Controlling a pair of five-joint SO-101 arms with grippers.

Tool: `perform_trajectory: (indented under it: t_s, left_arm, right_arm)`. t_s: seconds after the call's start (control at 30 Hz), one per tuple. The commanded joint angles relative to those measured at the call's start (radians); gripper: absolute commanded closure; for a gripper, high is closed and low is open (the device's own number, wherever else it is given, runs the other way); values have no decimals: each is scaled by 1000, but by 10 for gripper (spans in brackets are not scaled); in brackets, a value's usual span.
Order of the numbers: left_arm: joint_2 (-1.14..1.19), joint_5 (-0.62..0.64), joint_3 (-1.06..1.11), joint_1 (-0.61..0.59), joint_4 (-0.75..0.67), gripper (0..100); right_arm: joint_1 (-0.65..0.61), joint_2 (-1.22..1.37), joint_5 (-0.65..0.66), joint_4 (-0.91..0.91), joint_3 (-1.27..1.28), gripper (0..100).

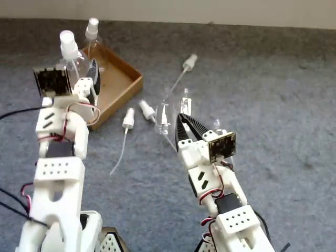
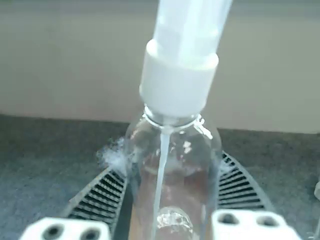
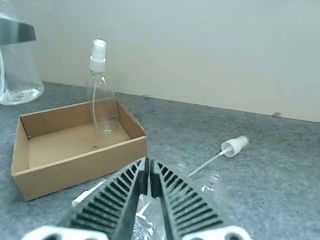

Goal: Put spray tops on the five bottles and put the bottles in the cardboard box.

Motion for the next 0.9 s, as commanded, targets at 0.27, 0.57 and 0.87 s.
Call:
perform_trajectory:
  t_s: [0.27, 0.57, 0.87]
  left_arm:
    - [518, 51, -283, -102, -181, 933]
    - [811, 54, -387, -104, -436, 930]
    - [1006, 49, -530, -131, -528, 930]
  right_arm:
    - [5, -5, 6, 2, 119, 990]
    - [5, -5, 6, 2, 119, 990]
    - [5, -5, 6, 2, 119, 990]
